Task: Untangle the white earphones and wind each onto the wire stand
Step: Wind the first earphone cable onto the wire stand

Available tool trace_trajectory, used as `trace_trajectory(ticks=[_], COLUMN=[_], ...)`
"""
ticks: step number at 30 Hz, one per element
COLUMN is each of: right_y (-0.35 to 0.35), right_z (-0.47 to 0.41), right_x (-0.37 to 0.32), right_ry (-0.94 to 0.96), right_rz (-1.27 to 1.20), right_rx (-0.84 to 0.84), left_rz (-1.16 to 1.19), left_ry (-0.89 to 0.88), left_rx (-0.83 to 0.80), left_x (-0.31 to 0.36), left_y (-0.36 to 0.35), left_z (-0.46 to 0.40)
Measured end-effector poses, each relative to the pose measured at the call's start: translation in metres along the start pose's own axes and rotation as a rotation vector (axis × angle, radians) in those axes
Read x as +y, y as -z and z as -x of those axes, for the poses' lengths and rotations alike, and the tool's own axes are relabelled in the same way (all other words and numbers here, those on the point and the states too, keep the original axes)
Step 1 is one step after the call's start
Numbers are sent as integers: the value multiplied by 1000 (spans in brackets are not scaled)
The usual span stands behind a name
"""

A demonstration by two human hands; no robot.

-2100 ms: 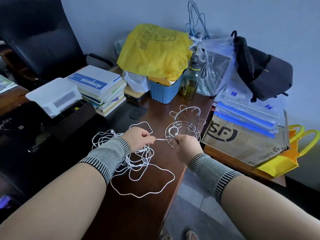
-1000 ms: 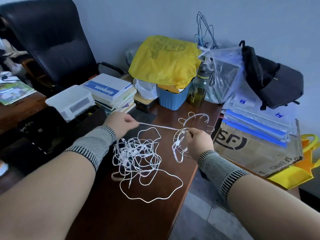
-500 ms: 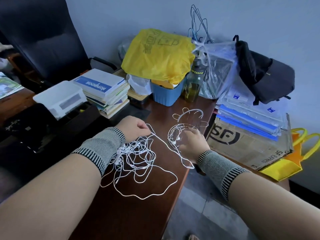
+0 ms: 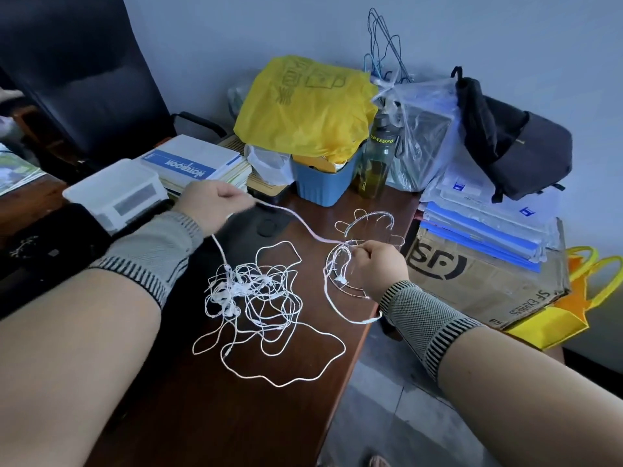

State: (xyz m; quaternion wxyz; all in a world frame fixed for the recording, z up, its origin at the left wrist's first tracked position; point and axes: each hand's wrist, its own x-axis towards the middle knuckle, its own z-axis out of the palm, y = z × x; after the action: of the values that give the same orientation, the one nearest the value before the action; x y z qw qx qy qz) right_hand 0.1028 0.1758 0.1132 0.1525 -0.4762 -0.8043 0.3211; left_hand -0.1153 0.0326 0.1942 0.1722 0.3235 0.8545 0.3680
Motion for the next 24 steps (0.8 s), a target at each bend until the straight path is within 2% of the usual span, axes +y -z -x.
trace_trajectory(ticks=[2, 5, 6, 8, 10, 14, 16, 17, 21, 24], right_y=[-2, 2, 5, 9, 6, -13, -20, -19, -8, -1], right_z=[1, 1, 0, -1, 0, 15, 21, 21, 9, 2], right_x=[0, 10, 13, 18, 16, -13, -25, -26, -5, 2], right_ry=[-3, -52, -92, -139, -77, 162, 139, 104, 32, -24], right_rz=[26, 115, 169, 341, 458, 102, -137, -214, -193, -231], right_rx=[6, 36, -5, -180, -288, -330, -390, -385, -223, -82], left_rz=[-95, 18, 11, -55, -141, -128, -80, -63, -82, 52], left_ry=[-8, 42, 44, 31, -25, -96, -128, -123, -13, 38], left_rx=[-66, 69, 45, -99, -245, -394, -420, -423, -313, -66], left_x=[-4, -13, -15, -18, -14, 1, 7, 6, -11, -12], left_y=[-9, -14, -18, -31, -48, -80, -89, -89, -57, -19], left_z=[0, 0, 2, 9, 18, 25, 28, 28, 20, 6])
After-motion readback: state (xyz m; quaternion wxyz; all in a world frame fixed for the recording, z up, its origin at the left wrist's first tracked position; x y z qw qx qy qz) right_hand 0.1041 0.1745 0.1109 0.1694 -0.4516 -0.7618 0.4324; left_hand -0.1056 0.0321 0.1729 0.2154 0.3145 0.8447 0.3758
